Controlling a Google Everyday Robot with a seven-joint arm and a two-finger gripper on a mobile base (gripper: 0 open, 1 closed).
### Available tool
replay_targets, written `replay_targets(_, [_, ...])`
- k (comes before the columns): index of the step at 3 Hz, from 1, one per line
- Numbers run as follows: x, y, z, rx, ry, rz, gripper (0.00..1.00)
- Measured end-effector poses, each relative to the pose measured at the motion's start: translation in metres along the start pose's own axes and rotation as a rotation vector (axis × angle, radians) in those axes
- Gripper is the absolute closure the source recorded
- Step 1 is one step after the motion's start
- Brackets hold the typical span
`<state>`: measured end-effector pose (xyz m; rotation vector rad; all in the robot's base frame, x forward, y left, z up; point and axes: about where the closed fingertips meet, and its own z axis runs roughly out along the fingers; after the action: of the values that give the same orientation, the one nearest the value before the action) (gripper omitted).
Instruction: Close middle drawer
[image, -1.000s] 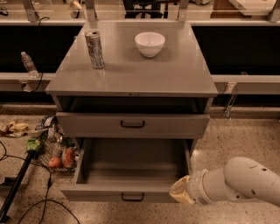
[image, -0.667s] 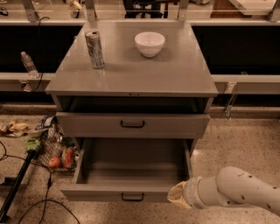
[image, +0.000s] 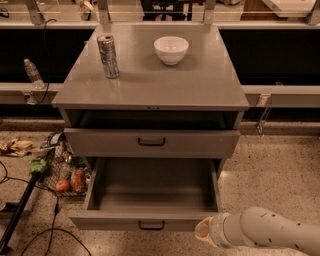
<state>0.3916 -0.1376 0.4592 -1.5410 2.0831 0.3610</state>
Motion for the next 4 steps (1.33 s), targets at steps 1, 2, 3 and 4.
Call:
replay_targets(1, [0.019,0.002,0.029,0.077,0.050,-0.072,1.00])
replay_targets(2, [0.021,-0.021,0.044,0.168,0.033,-0.100,1.00])
replay_targets(3, [0.011,-0.046,0.061,0.237,-0.020,-0.127,1.00])
replay_targets(4, [0.003,-0.074,0.077,0.284,-0.061,-0.139,1.00])
